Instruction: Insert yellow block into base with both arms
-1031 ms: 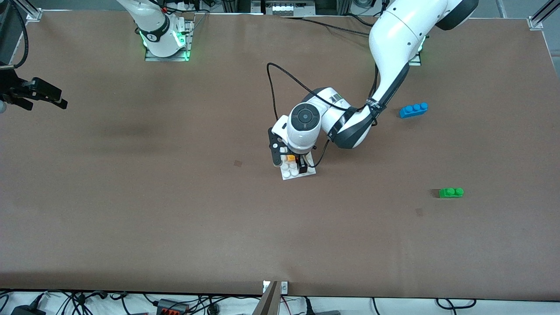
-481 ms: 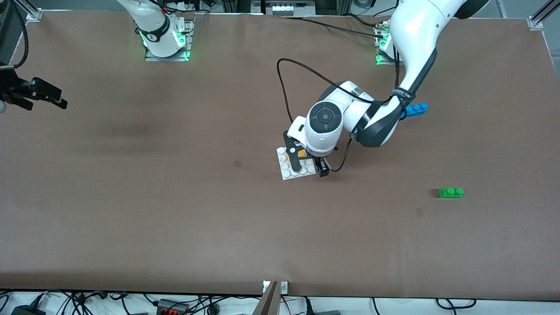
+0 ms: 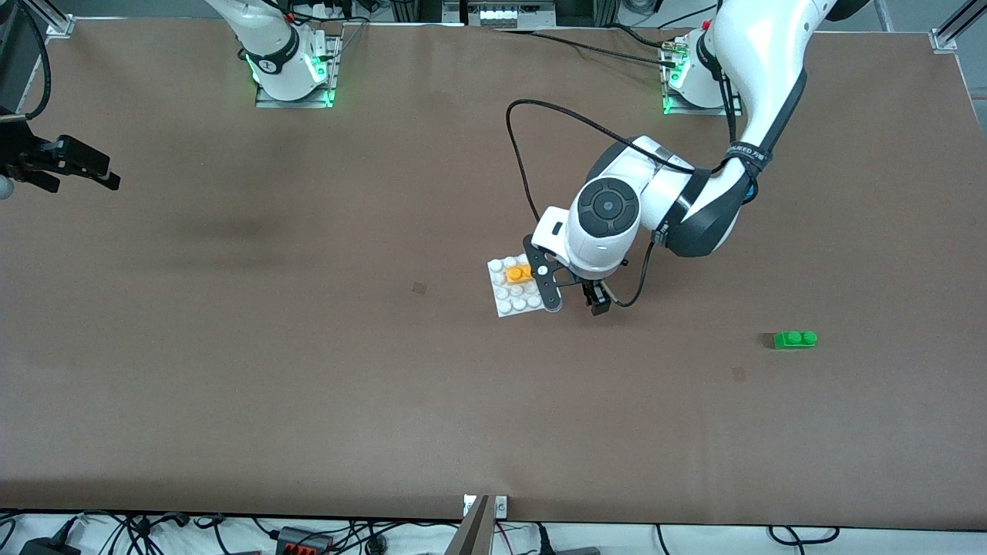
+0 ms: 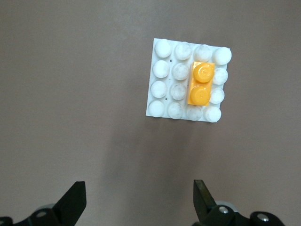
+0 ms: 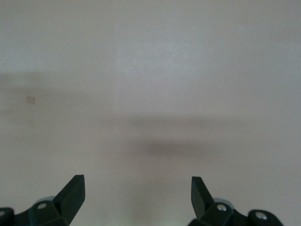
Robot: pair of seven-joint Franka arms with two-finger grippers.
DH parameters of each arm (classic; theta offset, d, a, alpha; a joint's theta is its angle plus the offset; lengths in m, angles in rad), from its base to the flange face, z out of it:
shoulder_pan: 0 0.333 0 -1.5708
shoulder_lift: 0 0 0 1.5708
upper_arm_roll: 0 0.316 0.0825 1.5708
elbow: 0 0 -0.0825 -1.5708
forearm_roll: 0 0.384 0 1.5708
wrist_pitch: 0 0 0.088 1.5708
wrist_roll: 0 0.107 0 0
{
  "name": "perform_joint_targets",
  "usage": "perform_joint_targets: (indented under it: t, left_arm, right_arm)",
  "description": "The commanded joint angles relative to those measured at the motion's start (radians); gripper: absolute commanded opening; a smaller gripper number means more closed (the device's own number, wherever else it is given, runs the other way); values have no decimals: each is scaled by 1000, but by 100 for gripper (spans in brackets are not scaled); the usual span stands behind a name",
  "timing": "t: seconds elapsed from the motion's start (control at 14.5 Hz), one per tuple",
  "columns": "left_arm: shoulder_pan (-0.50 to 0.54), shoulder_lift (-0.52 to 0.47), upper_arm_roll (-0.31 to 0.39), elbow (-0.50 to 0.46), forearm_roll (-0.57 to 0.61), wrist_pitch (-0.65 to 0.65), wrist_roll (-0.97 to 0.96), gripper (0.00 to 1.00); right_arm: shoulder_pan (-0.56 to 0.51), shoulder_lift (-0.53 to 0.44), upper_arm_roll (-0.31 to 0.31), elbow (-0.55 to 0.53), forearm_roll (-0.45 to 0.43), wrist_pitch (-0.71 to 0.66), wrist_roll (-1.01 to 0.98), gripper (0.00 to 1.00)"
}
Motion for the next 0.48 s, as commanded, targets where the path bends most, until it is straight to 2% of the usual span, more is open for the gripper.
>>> perform_joint_targets:
  t: [0.0,0.14,0.41]
  left_arm:
    - [-8,4,-20,-9,-31,-3,-63,100]
    - [-27,31,-23,-9,-48,26,-92,100]
    - [-93,67,-11,-11,-28,112,-296,100]
  right_arm:
    - [-6,2,-4,20,16,-25,-12,100]
    - [-6,5,-4,22,16,-27,-11,100]
    - [-2,-1,1,22,16,-33,-12,100]
